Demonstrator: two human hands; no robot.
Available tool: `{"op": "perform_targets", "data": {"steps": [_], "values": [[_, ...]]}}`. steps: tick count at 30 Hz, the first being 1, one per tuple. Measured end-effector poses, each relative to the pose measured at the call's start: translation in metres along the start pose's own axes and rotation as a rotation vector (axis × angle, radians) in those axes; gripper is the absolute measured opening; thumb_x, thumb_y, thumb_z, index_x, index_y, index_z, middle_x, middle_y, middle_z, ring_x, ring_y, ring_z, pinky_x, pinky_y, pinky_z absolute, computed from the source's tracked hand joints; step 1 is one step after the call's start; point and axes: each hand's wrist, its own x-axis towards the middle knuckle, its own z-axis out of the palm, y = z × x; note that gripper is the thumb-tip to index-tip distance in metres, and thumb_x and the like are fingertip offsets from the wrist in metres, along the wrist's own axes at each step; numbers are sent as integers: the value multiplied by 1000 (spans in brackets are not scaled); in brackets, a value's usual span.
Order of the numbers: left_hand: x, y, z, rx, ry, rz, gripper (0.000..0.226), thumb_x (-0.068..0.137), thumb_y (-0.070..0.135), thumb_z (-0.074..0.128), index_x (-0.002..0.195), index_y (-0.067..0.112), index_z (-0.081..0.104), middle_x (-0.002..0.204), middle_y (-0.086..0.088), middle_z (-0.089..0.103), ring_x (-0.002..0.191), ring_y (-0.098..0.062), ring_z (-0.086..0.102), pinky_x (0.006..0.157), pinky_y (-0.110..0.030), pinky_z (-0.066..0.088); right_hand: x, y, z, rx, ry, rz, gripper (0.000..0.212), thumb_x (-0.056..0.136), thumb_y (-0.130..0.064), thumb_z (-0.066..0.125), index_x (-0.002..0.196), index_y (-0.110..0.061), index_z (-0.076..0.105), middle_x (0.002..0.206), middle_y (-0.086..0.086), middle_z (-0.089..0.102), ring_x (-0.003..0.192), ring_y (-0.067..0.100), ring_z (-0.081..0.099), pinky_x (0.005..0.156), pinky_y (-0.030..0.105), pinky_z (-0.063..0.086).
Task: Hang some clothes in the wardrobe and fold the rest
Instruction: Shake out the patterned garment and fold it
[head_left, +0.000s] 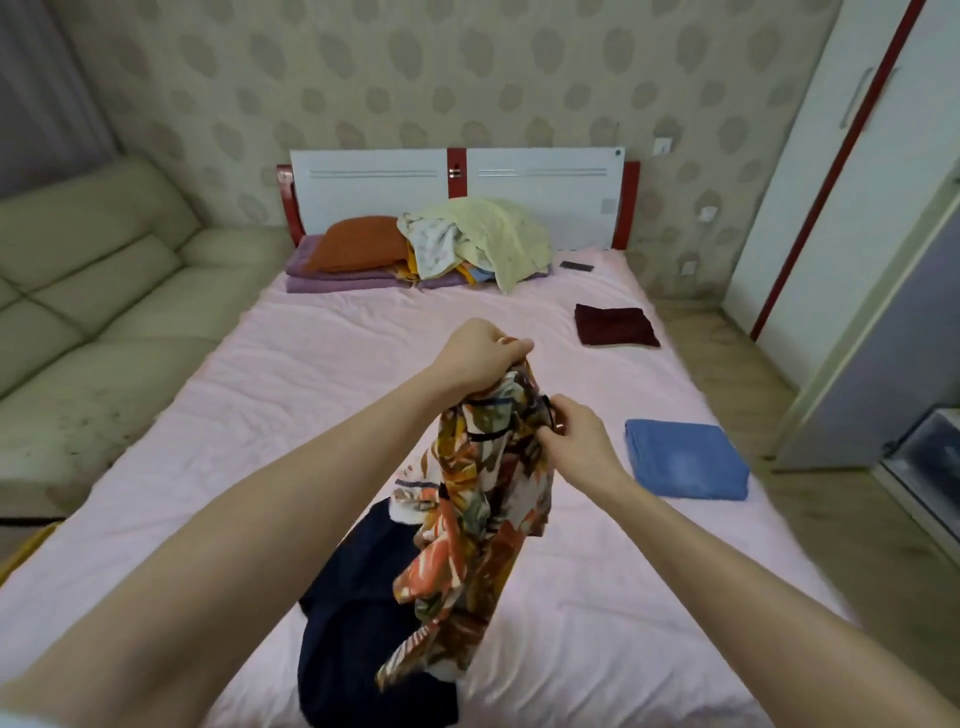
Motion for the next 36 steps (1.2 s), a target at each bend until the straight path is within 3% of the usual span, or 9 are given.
{"op": "perform_targets", "data": {"steps": [4, 7, 11, 14, 21, 25, 30, 34, 36], "values": [[-25, -27, -20, 114, -51, 35, 57, 87, 50, 60, 55, 3, 64, 50, -11, 54, 52, -17, 47, 55, -30, 36, -10, -11, -8, -202, -85, -93, 12, 80, 0, 46, 76, -10, 49, 73, 5, 55, 71, 25, 49, 58, 32, 34], [-35, -41, -34, 202, -101, 20, 70, 71, 69, 65, 57, 1, 57, 54, -15, 46, 52, -17, 42, 54, -30, 34, -7, -16, -11, -323, -223, -203, 15, 82, 2, 43, 83, -11, 50, 80, 6, 57, 77, 26, 52, 63, 33, 37], [-45, -45, -51, 441, -372, 92, 53, 64, 60, 77, 68, 8, 68, 60, -3, 58, 58, -15, 52, 55, -28, 40, -4, -15, -26, -418, -306, -256, 22, 83, 7, 40, 77, -12, 48, 81, 9, 57, 77, 27, 50, 62, 33, 34], [-45, -50, -47, 491, -377, 143, 35, 72, 46, 78, 66, 14, 67, 57, 0, 55, 54, -13, 47, 56, -29, 39, 1, -16, -42, -400, -292, -244, 22, 81, 8, 42, 72, -11, 47, 72, 6, 52, 73, 25, 46, 59, 30, 30], [-56, -51, -43, -225, -465, -47, 38, 90, 44, 60, 95, 8, 71, 91, -4, 73, 83, -16, 68, 76, -27, 52, -7, -23, -84, -108, -472, -86, 32, 95, -39, 53, 69, -21, 59, 66, -10, 55, 63, 2, 50, 62, 17, 36], [-50, -47, -21, -417, -262, -162, 43, 94, 45, 53, 103, 7, 70, 101, -7, 73, 96, -23, 68, 87, -37, 53, -10, -28, -83, 105, -399, 190, 44, 99, -48, 38, 84, -18, 66, 84, -2, 64, 75, 11, 57, 69, 23, 43], [-43, -21, 7, -822, 40, -242, 41, 99, 36, 48, 81, 3, 63, 72, -10, 69, 67, -19, 66, 66, -27, 52, -26, -26, -58, 289, -810, 259, 33, 100, -37, 45, 100, -11, 65, 94, 8, 62, 79, 19, 58, 76, 32, 51], [-45, 4, 7, -1022, 187, -340, 35, 91, 36, 61, 71, 8, 56, 55, -8, 57, 48, -19, 56, 57, -27, 47, -12, -8, -53, 168, -299, 146, 23, 92, -18, 60, 108, -3, 63, 102, 14, 66, 97, 31, 64, 78, 33, 52], [-48, 13, 4, -1011, 254, -346, 30, 87, 33, 65, 71, 11, 54, 49, -2, 53, 40, -15, 52, 51, -24, 44, -6, 8, -52, 26, -174, 142, 53, 82, -23, 74, 128, -12, 50, 126, 9, 54, 115, 26, 54, 85, 33, 47]]}}
